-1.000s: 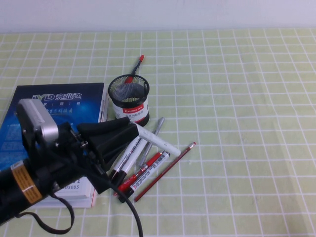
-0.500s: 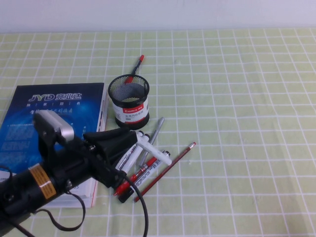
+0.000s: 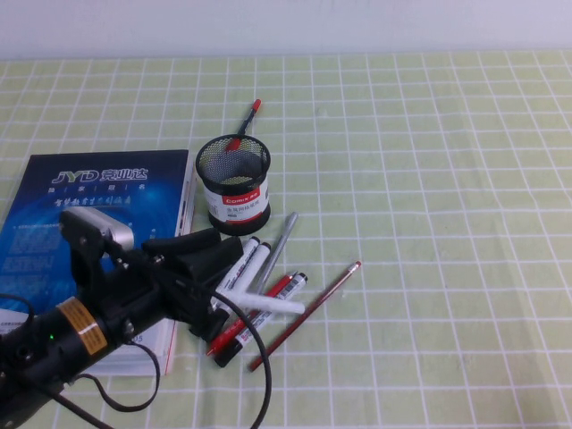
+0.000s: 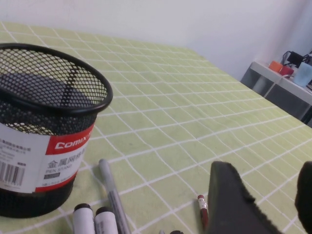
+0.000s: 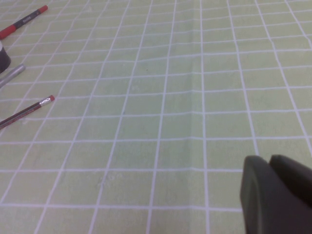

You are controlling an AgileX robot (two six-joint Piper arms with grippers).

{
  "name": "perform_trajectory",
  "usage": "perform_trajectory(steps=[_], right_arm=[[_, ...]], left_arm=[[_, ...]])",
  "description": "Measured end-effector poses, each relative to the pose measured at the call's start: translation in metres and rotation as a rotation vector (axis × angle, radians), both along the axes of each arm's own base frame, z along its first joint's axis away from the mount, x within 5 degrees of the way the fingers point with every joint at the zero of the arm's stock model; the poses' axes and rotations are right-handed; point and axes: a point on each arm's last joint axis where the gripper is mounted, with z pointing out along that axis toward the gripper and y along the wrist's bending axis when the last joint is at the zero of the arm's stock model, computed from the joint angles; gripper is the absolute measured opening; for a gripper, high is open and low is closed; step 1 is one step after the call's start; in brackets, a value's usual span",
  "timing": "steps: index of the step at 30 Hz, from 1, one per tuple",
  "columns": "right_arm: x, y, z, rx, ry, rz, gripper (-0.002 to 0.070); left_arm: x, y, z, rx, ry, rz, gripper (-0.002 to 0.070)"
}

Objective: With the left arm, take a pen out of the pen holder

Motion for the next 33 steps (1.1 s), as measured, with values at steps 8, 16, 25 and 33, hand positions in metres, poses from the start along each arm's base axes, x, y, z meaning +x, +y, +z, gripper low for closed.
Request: perform_trajectory(steps=[8, 16, 25, 33], right_arm=[[0.0, 0.0, 0.0, 0.0, 0.0, 0.0, -0.0015], [0.0, 0.0, 0.0, 0.0, 0.0, 0.0, -0.0015], [0.0, 0.0, 0.0, 0.0, 0.0, 0.0, -0.0015], [0.0, 0.0, 0.0, 0.0, 0.0, 0.0, -0.0015]], left_arm=[[-0.003, -0.002, 0.002, 0.003, -0.001, -0.042, 0.0304], [-0.02, -0.004, 0.033, -0.019, -0.094, -0.138, 0.0049], [-0.055, 0.001, 0.091, -0.117, -0.253, -0.193, 0.0001], [-0.103, 0.022, 0.127, 0.025, -0.316, -0.072, 0.0]])
